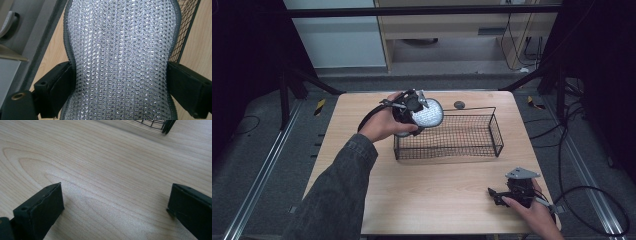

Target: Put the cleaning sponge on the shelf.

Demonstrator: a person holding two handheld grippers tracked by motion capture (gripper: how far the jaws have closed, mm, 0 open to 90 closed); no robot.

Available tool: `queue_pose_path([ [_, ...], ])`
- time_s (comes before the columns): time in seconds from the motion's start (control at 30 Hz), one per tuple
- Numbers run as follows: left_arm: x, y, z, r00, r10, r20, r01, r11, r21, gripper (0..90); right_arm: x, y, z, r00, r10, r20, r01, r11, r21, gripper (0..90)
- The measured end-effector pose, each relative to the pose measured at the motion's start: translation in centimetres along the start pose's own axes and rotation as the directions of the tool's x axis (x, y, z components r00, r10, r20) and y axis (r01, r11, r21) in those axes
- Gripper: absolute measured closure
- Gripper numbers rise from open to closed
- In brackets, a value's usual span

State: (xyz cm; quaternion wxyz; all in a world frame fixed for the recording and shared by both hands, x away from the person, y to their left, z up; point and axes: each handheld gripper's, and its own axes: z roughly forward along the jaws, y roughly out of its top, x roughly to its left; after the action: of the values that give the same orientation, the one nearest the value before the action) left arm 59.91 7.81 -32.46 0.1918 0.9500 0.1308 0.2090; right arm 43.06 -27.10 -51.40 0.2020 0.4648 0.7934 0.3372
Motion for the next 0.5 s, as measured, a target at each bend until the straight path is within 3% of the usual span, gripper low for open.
queue_pose_path([
  [0.2,-0.5,0.4,0.6,0.9987,0.046,0.020,-0.047,0.9988,0.016,10.0,0.0,0.0,0.0,1.0000,0.003,0.000,-0.003,1.000,0.001,0.3],
  [0.5,-1.0,0.4,1.7,0.9963,0.081,0.027,-0.082,0.9962,0.030,11.0,0.0,0.1,0.0,1.0000,-0.001,0.001,0.001,1.000,0.003,0.3],
])
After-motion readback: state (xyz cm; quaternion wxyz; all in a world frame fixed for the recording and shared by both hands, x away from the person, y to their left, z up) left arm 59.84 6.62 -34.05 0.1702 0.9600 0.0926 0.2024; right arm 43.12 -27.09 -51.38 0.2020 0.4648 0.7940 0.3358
